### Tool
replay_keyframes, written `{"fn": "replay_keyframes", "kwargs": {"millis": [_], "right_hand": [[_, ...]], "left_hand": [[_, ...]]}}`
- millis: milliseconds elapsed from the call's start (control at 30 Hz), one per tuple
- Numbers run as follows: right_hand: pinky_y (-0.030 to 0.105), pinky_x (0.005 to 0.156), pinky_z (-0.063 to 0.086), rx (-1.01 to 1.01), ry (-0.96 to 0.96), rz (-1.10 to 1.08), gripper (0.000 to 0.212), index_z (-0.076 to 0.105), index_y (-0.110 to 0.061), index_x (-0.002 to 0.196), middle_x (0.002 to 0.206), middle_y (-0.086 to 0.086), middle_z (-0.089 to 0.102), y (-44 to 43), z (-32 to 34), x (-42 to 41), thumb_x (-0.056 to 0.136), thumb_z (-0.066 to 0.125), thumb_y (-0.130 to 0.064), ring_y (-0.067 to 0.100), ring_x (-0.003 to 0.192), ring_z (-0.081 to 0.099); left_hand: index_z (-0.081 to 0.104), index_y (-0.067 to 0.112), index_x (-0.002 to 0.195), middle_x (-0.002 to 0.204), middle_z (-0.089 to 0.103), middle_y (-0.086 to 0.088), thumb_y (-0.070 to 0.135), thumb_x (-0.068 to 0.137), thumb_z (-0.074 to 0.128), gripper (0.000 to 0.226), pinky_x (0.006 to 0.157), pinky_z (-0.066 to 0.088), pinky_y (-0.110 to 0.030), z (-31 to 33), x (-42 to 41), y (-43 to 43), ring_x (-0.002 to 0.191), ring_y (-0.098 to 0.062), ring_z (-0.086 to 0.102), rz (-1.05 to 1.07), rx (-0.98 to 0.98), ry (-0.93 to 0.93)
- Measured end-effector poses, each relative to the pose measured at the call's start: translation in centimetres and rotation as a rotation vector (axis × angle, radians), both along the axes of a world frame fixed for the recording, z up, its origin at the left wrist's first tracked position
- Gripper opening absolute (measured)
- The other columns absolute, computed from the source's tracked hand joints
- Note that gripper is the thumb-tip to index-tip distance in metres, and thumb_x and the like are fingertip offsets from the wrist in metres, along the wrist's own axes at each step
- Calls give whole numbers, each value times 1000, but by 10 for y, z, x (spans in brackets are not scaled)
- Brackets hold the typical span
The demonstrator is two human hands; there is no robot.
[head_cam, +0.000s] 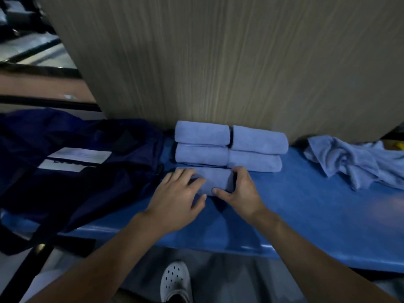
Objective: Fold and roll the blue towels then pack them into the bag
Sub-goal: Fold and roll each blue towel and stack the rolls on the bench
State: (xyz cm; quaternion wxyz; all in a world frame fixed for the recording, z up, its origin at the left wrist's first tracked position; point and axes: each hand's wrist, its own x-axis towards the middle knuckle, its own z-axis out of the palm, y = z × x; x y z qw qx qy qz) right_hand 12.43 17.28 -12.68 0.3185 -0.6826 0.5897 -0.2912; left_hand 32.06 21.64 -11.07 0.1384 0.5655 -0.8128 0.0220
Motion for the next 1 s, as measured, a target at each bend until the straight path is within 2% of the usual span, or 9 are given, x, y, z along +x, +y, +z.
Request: {"fn": "replay_keyframes", "kwargs": {"millis": [200,367,533,667,767,867,933,1000], "right_hand": [[27,80,42,20,-74,-77,57,41,-16,107,113,6,50,-8,-1,23,73,84,-30,18,102,49],[15,67,37,12,-102,-120,55,41,-14,103,108,7,51,-12,-3,29,73,85,-27,16,93,49],[13,68,36,30,-104,-113,57,39,-17,108,112,5,49,-12,-2,26,73,84,-27,15,98,48],[21,75,41,29,-111,-71,54,42,-16,108,108,4,51,-10,4,17,75,82,-30,17,97,51],[32,81,49,-55,-113,-70,36,45,-16,105,102,6,57,-7,11,-5,85,72,-31,21,93,56],[34,81,48,-149,-33,-163,20,52,-14,106,99,4,62,-9,21,-50,93,62,-24,21,88,58],[35,82,48,-170,31,-261,19,56,-9,107,98,6,63,-14,26,-93,93,60,-20,22,88,59],[41,85,48,-173,98,-337,18,58,-6,104,99,12,62,-18,26,-136,90,61,-16,29,93,60]], "left_hand": [[60,13,129,129,57,-9,50,92,36,58,102,42,-44,-2,8,-3,122,-28,50,62,14,-85],[52,11,139,142,50,-12,53,93,30,66,109,37,-44,-7,11,-9,134,-29,43,54,61,-98],[41,14,147,152,38,-8,55,92,22,71,114,29,-43,-6,15,-10,142,-27,31,24,111,-68],[60,15,127,132,54,-4,52,91,30,60,102,41,-42,7,6,-13,125,-25,48,14,53,-53],[65,17,115,124,57,-1,47,90,31,52,94,45,-42,24,-17,-22,116,-24,52,-40,14,6],[67,18,110,112,61,4,41,89,34,45,88,47,-40,44,-61,-41,107,-22,55,-134,-12,89],[68,18,106,104,64,4,34,89,44,34,85,48,-40,54,-100,-56,100,-23,57,-189,-26,130],[68,17,104,100,66,1,27,90,53,23,81,48,-39,63,-140,-69,97,-26,59,-247,-13,147]]}}
